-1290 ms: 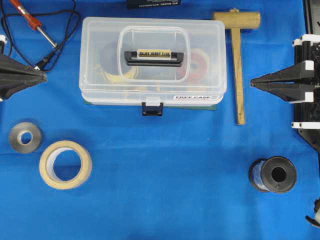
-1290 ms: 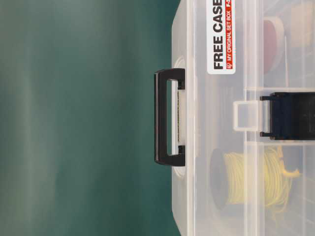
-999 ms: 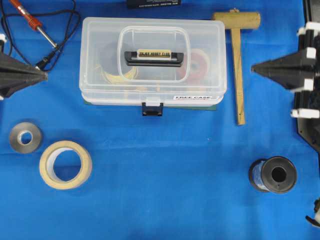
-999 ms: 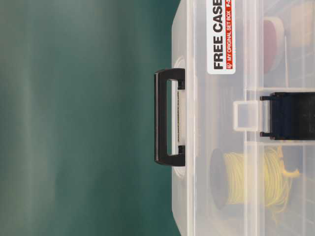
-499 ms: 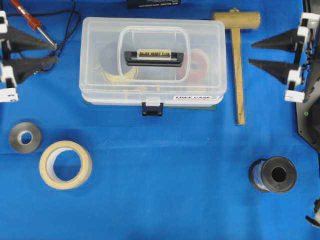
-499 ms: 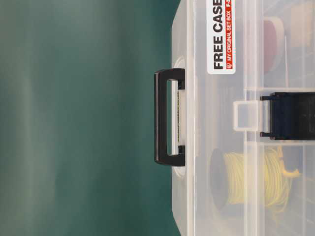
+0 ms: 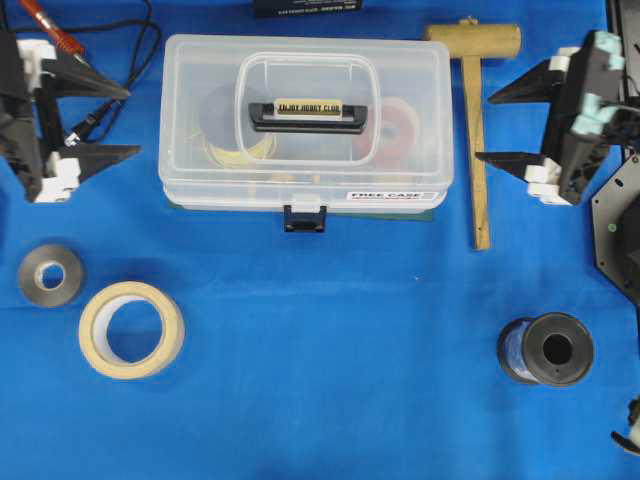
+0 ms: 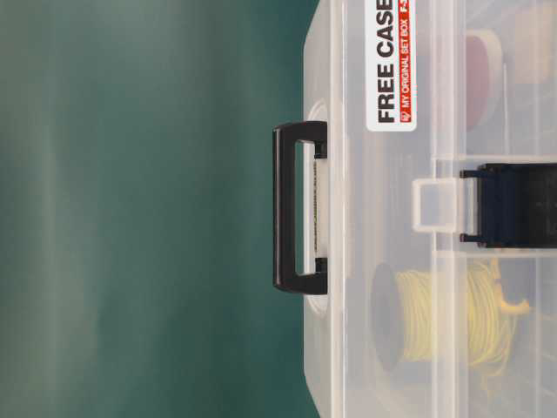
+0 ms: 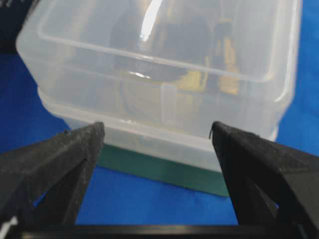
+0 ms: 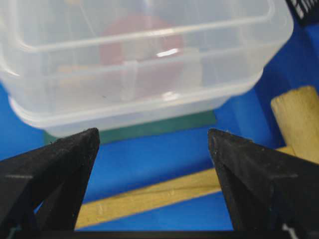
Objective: Open the tool box with both arms.
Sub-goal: 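Move both grippers inward to the left and right sides of the box lid, then grip the lid edges with both grippers and lift the lid upward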
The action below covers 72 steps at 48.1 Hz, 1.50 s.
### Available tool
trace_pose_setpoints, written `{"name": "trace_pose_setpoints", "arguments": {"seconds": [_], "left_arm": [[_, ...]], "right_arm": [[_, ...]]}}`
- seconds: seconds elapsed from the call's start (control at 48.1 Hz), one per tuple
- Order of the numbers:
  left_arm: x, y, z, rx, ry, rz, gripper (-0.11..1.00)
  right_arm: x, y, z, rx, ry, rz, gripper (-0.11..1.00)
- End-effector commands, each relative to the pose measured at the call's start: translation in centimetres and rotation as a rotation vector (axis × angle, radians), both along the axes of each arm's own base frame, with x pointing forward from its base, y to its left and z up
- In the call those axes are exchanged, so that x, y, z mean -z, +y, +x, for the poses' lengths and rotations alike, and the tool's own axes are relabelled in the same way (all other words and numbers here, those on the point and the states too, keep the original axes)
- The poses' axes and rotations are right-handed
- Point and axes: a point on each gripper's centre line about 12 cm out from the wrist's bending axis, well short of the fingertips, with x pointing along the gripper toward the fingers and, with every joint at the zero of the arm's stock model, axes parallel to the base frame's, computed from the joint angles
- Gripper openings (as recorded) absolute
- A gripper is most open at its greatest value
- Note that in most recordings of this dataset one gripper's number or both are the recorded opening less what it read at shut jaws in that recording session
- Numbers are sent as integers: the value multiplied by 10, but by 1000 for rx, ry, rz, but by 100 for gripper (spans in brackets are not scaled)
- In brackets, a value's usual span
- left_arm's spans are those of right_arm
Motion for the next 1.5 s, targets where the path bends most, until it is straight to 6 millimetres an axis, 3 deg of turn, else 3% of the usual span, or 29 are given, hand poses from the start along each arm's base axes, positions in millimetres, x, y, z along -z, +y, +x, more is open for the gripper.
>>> {"name": "trace_pose_setpoints", "arguments": {"seconds": [0.0, 0.104, 0.333, 1.477], "left_arm": [[4, 5, 10, -11, 0, 1, 92], [14, 10, 15, -22, 21, -3, 92], [14, 14, 26, -15, 18, 12, 92], [-12, 17, 38, -15, -38, 29, 92]], "right_arm": [[0, -7, 7, 12, 8, -7, 85], [10, -11, 13, 15, 55, 5, 85], [14, -15, 22, 10, 70, 2, 85], [-25, -15, 47, -15, -61, -35, 84]]}}
